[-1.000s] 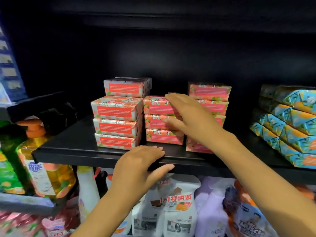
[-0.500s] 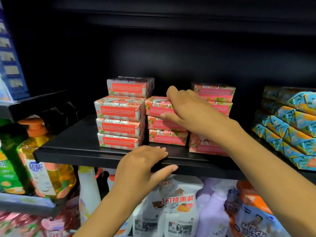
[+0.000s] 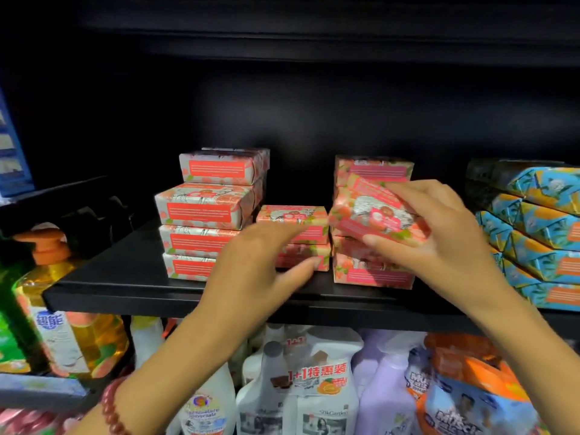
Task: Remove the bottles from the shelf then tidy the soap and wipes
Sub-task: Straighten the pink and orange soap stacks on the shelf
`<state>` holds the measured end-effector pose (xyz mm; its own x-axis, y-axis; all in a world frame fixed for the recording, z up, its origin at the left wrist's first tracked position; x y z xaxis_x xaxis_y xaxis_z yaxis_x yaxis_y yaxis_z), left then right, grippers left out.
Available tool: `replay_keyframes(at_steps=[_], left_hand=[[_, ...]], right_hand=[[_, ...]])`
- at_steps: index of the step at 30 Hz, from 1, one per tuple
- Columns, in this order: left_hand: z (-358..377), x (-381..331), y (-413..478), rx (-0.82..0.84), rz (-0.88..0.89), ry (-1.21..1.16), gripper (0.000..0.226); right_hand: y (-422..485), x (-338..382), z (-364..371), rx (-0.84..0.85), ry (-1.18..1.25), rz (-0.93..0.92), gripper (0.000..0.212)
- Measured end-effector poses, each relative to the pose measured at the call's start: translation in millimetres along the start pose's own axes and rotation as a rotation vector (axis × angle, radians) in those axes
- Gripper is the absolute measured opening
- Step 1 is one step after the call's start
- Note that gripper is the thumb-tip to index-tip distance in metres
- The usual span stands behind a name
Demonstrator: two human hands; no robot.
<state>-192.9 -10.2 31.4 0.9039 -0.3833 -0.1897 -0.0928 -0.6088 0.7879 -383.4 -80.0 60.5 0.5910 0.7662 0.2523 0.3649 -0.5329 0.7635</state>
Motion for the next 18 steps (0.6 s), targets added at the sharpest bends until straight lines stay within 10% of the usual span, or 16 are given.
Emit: replay_keyframes(at_steps=[11,18], left_hand=[[46,24,72,0.579,-0.209,0.301,0.078],[37,10,70,0.45,-0.102,0.355,0.059]], right_hand=[[-39,-43,-29,-0.076,0.06,0.161,0.071],[-42,-52,-31,-0.099,0.075,0.186,0.071]])
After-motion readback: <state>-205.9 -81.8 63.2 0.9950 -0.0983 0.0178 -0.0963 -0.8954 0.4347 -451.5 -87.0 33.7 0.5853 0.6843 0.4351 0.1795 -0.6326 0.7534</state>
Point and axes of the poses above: each hand's wrist, its own y-axis towards the middle knuckle, its own z-axis out of the palm, x = y × z, the point moved 5 cm from there along y, towards the middle knuckle, and after that the axes turned 3 degrees about z, right-handed, at the moved point
